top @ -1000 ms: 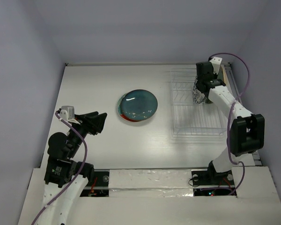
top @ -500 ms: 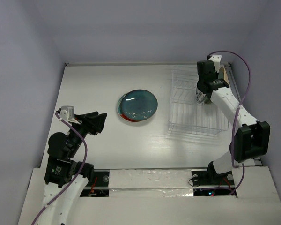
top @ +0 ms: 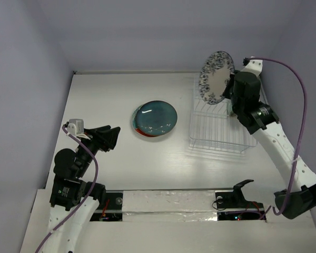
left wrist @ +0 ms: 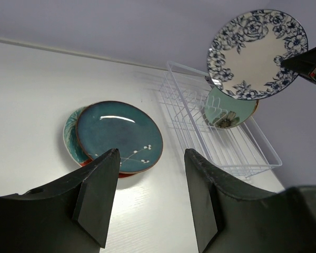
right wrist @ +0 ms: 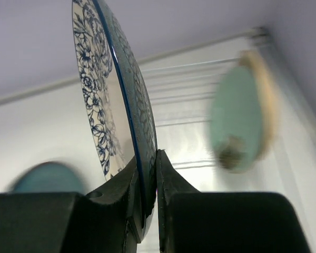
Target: Unload the plates from the dish rack
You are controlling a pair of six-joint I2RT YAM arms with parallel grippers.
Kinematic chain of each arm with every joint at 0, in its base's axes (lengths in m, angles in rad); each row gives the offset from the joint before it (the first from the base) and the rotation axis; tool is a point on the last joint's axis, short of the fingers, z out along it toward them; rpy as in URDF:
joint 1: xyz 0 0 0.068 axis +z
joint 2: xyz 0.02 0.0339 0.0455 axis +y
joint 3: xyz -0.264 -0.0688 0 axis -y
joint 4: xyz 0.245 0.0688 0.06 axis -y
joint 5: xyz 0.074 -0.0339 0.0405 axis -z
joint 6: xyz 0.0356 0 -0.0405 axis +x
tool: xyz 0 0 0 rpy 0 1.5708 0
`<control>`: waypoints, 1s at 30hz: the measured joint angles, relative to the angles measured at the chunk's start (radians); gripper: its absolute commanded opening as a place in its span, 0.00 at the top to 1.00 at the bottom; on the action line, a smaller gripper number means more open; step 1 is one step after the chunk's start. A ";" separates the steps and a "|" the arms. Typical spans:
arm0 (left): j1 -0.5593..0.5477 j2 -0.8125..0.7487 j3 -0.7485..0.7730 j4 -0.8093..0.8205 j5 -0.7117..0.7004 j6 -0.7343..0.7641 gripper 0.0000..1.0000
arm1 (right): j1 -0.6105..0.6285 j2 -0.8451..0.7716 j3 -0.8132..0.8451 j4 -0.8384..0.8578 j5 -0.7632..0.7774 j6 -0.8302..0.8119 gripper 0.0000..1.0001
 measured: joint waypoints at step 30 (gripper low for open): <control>0.000 0.001 0.000 0.000 0.000 -0.002 0.51 | 0.195 0.506 -0.279 0.560 -0.651 0.543 1.00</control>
